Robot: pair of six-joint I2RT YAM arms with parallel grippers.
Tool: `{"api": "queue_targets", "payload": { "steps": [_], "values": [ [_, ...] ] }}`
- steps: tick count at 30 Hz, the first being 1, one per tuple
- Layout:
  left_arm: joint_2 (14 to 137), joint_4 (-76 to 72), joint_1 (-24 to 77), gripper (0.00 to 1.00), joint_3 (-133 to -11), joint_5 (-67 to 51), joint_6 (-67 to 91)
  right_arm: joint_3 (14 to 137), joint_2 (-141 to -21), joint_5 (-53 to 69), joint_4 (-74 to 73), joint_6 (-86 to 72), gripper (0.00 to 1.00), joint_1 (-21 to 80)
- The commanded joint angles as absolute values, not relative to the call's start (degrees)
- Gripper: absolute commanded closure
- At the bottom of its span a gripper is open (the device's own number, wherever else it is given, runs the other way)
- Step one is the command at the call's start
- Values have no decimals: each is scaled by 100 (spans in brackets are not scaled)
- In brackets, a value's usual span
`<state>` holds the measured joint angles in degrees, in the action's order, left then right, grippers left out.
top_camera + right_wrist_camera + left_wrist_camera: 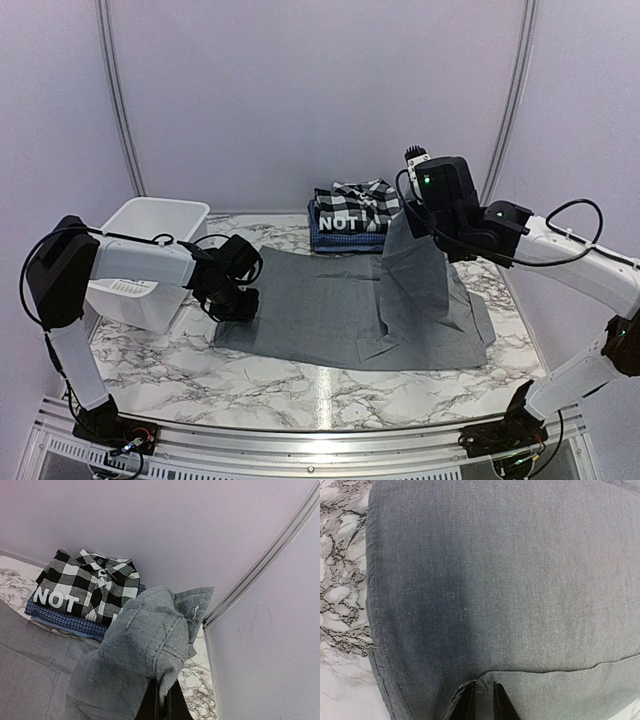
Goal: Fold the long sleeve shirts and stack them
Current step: Fold the flattened shirt at the center of the board.
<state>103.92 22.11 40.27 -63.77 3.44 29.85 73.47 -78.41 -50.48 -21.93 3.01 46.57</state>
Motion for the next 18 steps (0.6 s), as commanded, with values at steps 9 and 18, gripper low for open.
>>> {"api": "queue_targets", "payload": {
  "steps": [9, 18],
  "values": [
    [10349, 2162, 3999, 100, -6356, 442, 2981, 7508, -7746, -5148, -2255, 220, 100, 4600],
    [10085, 2162, 3980, 95, -6295, 664, 2927, 7545, -7664, -5240, -2301, 214, 100, 4603]
  ]
}}
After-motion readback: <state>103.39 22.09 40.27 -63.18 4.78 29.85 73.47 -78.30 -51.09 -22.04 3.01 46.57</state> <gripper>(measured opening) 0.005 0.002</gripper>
